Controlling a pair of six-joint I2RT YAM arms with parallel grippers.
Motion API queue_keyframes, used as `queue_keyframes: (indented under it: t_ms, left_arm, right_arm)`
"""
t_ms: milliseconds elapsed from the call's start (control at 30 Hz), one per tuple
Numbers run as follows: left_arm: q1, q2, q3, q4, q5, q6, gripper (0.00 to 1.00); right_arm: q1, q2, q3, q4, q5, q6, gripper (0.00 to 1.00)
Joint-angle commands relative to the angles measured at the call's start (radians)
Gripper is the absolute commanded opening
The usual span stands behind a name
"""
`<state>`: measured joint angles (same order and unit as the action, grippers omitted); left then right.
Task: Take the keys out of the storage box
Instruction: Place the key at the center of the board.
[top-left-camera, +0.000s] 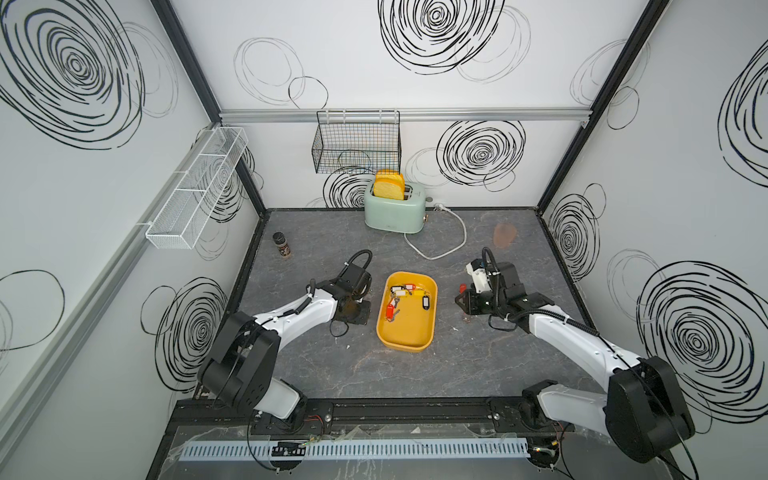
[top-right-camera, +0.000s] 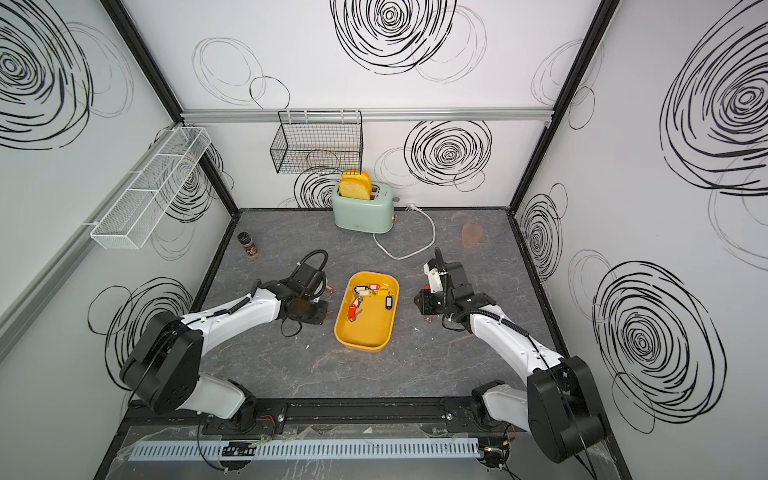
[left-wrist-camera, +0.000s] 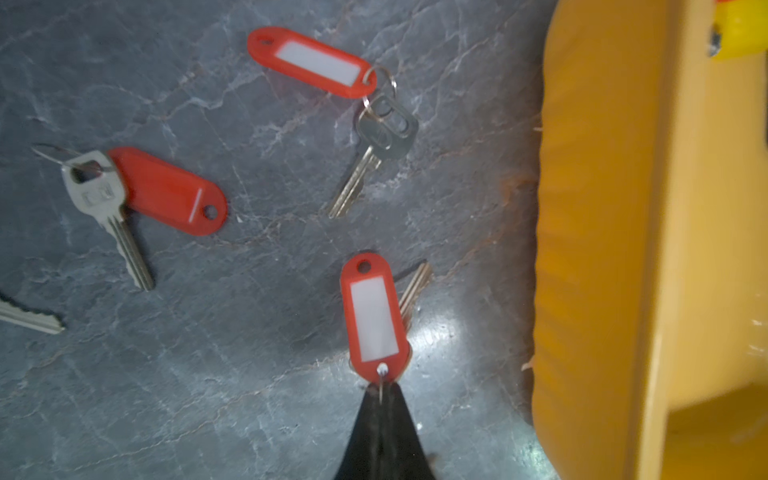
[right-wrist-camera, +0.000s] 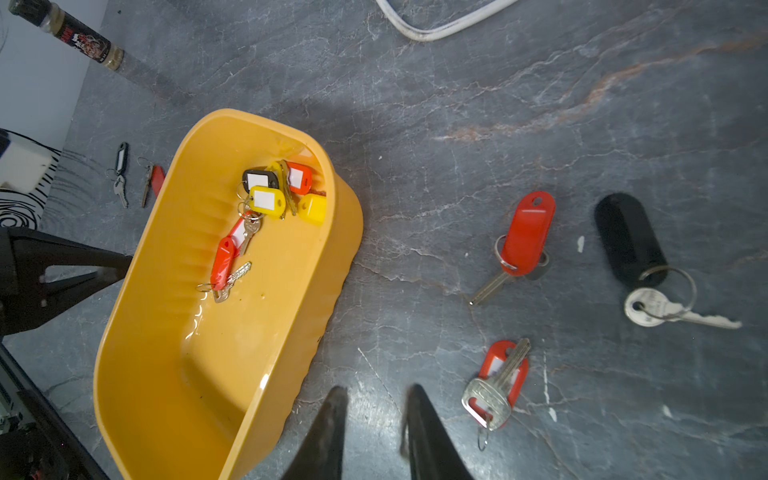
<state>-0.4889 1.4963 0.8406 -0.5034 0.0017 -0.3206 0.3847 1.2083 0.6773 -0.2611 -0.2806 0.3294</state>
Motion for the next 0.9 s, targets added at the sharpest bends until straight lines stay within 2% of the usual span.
queue_keyframes:
  t_ms: [0, 67, 167, 433, 867]
  left_arm:
    - [-0.006, -0.027, -0.01, 0.003, 0.006, -0.026, 0.16]
    - [-0.005, -0.034, -0.008, 0.002, 0.003, -0.029, 0.28]
    - [-0.006, -0.046, 0.006, -0.006, -0.003, -0.03, 0.37]
    - [-0.017, -0.051, 0.046, -0.012, 0.02, -0.015, 0.38]
    - [-0.11, -0.018, 0.023, 0.021, 0.065, -0.041, 0.36]
  right_arm:
    - [0.006, 0.005, 0.018, 0.005, 0.006, 0.003, 0.29]
    - [0.006, 0.003, 0.016, 0.006, 0.006, 0.003, 0.29]
    - [0.006, 0.001, 0.019, 0.004, 0.007, 0.002, 0.29]
    - [0.02, -0.005, 0.047, -0.006, 0.005, 0.0, 0.29]
    - [0.104, 0.025, 0.094, 0.008, -0.037, -0.027, 0.29]
